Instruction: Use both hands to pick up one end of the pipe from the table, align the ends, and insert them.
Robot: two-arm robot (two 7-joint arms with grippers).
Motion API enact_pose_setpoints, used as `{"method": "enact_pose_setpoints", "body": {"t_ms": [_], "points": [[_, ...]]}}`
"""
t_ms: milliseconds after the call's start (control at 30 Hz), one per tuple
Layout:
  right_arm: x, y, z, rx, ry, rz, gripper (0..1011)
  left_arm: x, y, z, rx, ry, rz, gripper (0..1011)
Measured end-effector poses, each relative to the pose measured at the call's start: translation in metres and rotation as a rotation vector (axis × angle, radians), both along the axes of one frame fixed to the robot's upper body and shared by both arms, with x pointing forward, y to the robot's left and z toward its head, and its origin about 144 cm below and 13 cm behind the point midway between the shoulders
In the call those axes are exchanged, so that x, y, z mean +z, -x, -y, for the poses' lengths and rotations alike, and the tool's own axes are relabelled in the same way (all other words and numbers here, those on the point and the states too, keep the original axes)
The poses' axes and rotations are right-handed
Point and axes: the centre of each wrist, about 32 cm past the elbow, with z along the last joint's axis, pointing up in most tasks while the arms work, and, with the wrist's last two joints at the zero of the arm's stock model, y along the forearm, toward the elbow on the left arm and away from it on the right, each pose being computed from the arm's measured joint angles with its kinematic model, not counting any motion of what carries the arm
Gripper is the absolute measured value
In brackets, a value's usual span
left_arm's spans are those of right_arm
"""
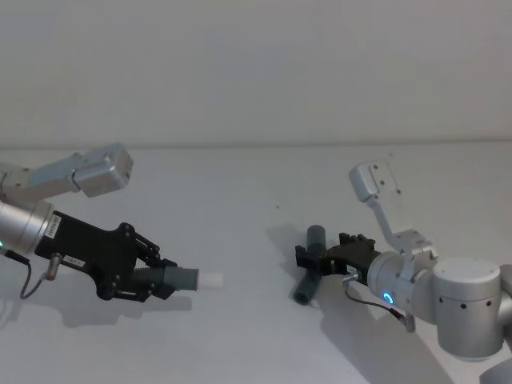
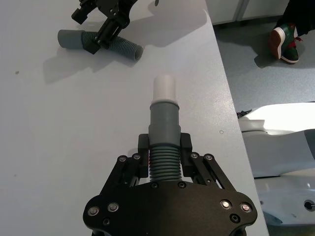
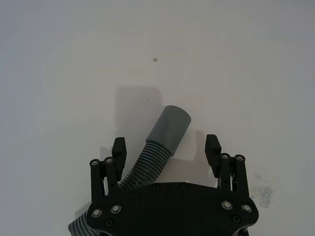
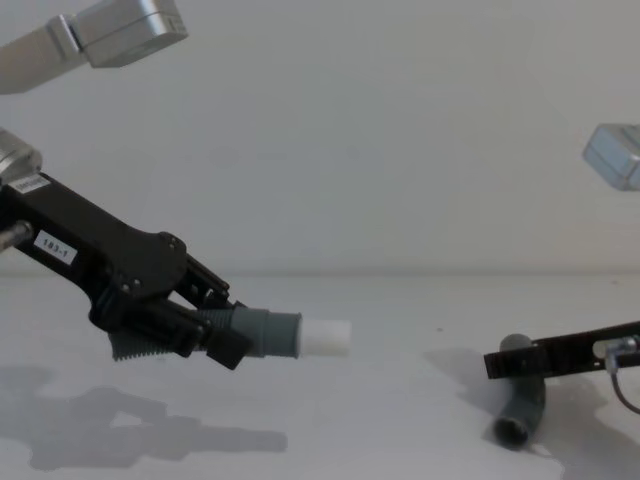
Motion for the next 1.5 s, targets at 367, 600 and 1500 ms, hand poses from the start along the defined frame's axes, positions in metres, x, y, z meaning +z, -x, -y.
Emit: {"method": "enact_pose_setpoints", "body": {"t_ms": [367,600,1500], "points": [[-0.0003,-0.0025,-0.0004,0.027,0.019,-0.005,722,0.0000,0.0000,0.0000,0.000,0.000,0.000,329],[-0.0006,-0.0025,0.0003,0.053,0.028,-0.004,494,0.0000,0.0000,0.0000,0.000,0.000,0.000,329],[-0.0019,0.0019,0.0063,0.152,0.024,0.062,255,0.0000,0.0000,0.0000,0.000,0.000,0.000,329]]}}
